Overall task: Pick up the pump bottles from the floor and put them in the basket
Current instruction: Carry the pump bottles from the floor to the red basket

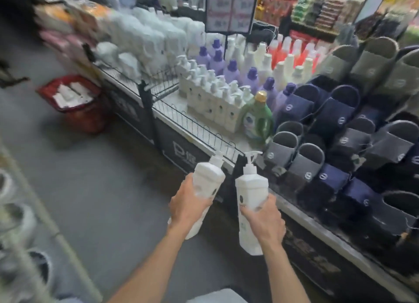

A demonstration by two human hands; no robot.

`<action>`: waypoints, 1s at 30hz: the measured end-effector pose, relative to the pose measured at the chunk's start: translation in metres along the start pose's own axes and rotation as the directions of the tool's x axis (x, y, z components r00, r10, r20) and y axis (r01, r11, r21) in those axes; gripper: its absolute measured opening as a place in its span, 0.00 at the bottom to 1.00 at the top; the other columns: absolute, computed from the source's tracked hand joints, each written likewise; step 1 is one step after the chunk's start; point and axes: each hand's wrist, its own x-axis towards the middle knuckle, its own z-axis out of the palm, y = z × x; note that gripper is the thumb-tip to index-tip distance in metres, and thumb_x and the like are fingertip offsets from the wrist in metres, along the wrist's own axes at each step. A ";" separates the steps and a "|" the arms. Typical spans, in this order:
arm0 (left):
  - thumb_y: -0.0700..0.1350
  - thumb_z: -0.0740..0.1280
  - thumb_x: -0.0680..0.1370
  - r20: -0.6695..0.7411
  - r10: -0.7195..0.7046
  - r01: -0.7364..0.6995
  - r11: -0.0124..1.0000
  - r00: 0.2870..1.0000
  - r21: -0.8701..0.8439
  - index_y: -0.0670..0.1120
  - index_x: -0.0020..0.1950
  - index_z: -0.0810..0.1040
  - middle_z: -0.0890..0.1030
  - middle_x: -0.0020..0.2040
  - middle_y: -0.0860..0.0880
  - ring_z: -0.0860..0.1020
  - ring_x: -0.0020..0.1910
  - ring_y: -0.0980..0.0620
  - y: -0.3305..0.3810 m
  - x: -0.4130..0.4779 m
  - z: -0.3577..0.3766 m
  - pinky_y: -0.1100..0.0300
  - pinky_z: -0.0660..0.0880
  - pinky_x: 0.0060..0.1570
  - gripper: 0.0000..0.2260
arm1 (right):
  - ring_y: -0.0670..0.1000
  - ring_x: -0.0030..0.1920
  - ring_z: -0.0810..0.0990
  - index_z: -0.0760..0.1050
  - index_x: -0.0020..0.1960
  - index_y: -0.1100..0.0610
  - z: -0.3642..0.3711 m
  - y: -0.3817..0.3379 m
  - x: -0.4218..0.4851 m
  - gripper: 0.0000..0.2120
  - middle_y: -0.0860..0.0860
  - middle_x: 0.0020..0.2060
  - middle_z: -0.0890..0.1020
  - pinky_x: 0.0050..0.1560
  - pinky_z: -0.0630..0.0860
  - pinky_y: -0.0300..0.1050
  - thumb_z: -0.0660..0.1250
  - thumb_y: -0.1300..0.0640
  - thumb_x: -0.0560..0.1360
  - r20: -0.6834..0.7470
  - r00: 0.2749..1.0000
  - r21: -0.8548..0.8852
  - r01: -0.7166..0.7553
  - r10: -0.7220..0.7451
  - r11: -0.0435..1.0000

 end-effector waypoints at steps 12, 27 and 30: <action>0.56 0.75 0.67 -0.267 -0.274 0.291 0.956 0.924 0.025 0.54 0.61 0.67 0.79 0.56 0.51 0.79 0.52 0.40 -0.096 0.122 -0.125 0.52 0.71 0.44 0.28 | 0.55 0.44 0.77 0.62 0.58 0.47 0.137 -0.202 0.046 0.30 0.47 0.43 0.76 0.46 0.74 0.51 0.73 0.38 0.65 0.280 0.920 -0.025 0.294 -0.275 0.956; 0.57 0.76 0.67 -0.421 -0.482 0.463 0.873 0.768 -0.155 0.53 0.59 0.66 0.77 0.57 0.53 0.79 0.50 0.43 -0.207 0.301 -0.251 0.53 0.70 0.42 0.28 | 0.54 0.42 0.77 0.58 0.55 0.45 0.300 -0.447 0.098 0.30 0.47 0.46 0.77 0.43 0.72 0.49 0.74 0.37 0.66 0.452 0.731 -0.066 0.599 -0.511 0.798; 0.58 0.76 0.67 -0.436 -0.480 0.463 0.873 0.761 -0.151 0.52 0.60 0.66 0.77 0.56 0.53 0.78 0.50 0.43 -0.227 0.326 -0.283 0.54 0.69 0.42 0.28 | 0.54 0.42 0.76 0.61 0.57 0.48 0.325 -0.489 0.100 0.30 0.48 0.46 0.77 0.43 0.73 0.49 0.75 0.38 0.67 0.460 0.724 -0.089 0.614 -0.514 0.784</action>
